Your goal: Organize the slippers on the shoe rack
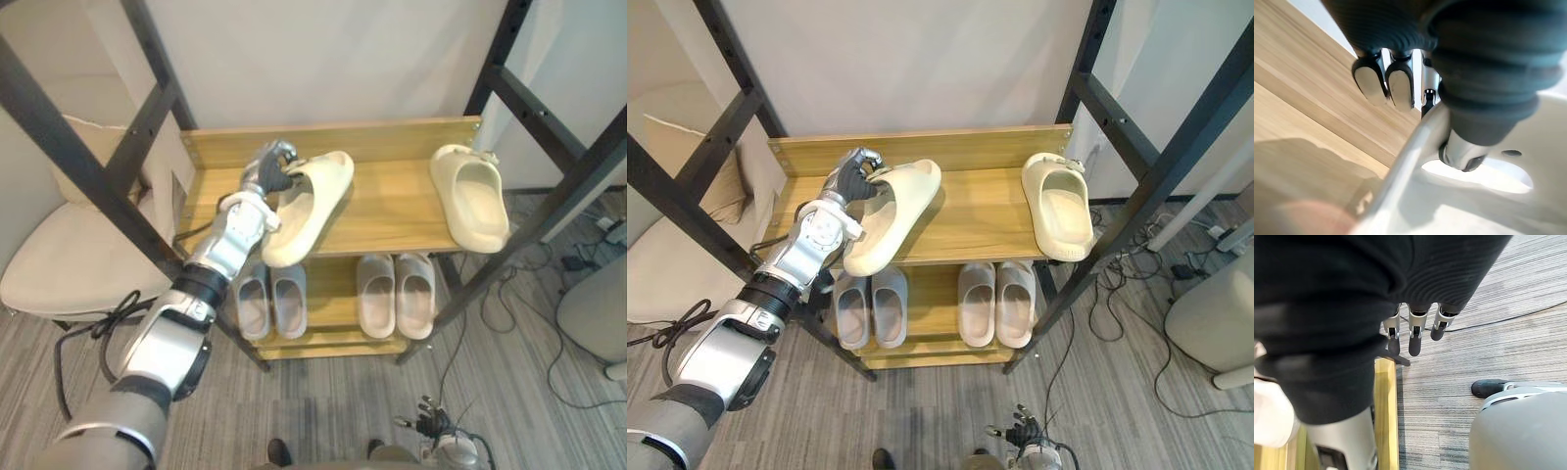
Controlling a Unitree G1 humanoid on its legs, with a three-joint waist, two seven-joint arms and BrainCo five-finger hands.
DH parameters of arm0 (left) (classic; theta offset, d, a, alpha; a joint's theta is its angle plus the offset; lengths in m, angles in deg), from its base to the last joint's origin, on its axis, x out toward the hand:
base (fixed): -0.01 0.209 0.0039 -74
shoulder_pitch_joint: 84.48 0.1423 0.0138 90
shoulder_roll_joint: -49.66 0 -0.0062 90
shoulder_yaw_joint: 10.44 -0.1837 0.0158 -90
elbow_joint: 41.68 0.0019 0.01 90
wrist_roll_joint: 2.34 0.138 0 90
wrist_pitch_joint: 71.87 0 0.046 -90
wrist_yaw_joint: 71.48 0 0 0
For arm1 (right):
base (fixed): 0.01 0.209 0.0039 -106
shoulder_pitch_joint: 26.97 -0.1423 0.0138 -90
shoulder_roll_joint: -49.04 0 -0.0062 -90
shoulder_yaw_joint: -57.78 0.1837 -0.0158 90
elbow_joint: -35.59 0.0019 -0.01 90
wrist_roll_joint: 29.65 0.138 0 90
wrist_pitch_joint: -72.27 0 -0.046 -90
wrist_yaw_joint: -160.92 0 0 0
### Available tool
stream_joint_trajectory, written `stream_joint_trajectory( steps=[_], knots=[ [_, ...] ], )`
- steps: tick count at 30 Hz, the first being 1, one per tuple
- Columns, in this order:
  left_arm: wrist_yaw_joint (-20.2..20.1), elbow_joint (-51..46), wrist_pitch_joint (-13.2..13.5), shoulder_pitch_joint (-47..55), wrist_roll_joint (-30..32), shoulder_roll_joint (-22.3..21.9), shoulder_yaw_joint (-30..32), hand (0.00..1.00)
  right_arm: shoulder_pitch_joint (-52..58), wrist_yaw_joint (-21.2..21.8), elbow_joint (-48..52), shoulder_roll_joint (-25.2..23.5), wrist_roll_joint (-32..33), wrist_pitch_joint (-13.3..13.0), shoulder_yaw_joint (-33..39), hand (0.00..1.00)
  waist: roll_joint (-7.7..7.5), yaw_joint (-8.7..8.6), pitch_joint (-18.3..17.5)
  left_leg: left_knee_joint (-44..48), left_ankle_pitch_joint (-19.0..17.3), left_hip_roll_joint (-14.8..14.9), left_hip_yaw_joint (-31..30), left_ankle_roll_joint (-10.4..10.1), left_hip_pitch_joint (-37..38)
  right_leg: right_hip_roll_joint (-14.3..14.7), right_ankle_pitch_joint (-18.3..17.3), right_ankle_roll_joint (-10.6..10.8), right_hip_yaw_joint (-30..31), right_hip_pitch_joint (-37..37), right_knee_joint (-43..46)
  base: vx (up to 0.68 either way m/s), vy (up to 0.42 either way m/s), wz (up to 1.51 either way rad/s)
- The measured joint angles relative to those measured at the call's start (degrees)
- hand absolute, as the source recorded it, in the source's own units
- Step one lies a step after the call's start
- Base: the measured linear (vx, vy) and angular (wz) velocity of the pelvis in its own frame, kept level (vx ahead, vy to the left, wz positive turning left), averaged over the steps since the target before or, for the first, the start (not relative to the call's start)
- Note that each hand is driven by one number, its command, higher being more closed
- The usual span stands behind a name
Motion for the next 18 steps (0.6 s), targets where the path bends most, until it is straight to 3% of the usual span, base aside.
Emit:
stream_joint_trajectory(
  steps=[7, 15, 16, 18],
  knots=[
    [1.4, 1.7, -0.7, -2.8, 0.0, -1.9, 2.3, 1.00, 0.0, -1.1, 0.0, 0.1, 0.0, 0.0, 2.1, 0.00, 1.42, -0.51, 1.1, 0.0, 0.0, 0.2, 1.0, 0.0, -0.9, 0.2, 0.4, -0.2, 1.1, -1.5, -0.2, -0.01, -0.008, -0.08],
    [2.3, 2.0, -1.2, -4.1, 0.1, -2.4, 2.8, 1.00, 0.3, -1.5, 0.0, 0.1, 0.7, -0.1, 2.2, 0.00, 1.83, -0.86, 1.5, 0.0, -0.5, 0.7, 2.6, -0.7, -0.9, 0.7, 1.0, -0.4, 2.8, -2.2, -1.1, -0.01, -0.010, -0.12],
    [2.4, 2.0, -1.3, -4.4, 0.1, -2.9, 2.8, 0.00, 0.3, -1.5, 0.0, 0.1, 1.0, -0.1, 2.3, 0.00, 1.95, -0.91, 1.6, 0.0, -0.5, 0.7, 2.6, -0.7, -0.9, 0.7, 1.1, -0.4, 2.8, -2.2, -1.1, 0.00, 0.000, 0.00],
    [2.5, 2.0, -1.3, -4.6, 0.1, -3.8, 2.8, 0.00, 0.3, -1.6, 0.0, 0.1, 1.1, -0.1, 2.3, 0.00, 2.04, -1.04, 1.7, 0.0, -0.5, 0.7, 2.6, -0.7, -0.9, 0.7, 1.1, -0.4, 2.8, -2.2, -1.1, 0.00, 0.000, 0.00]
  ],
)
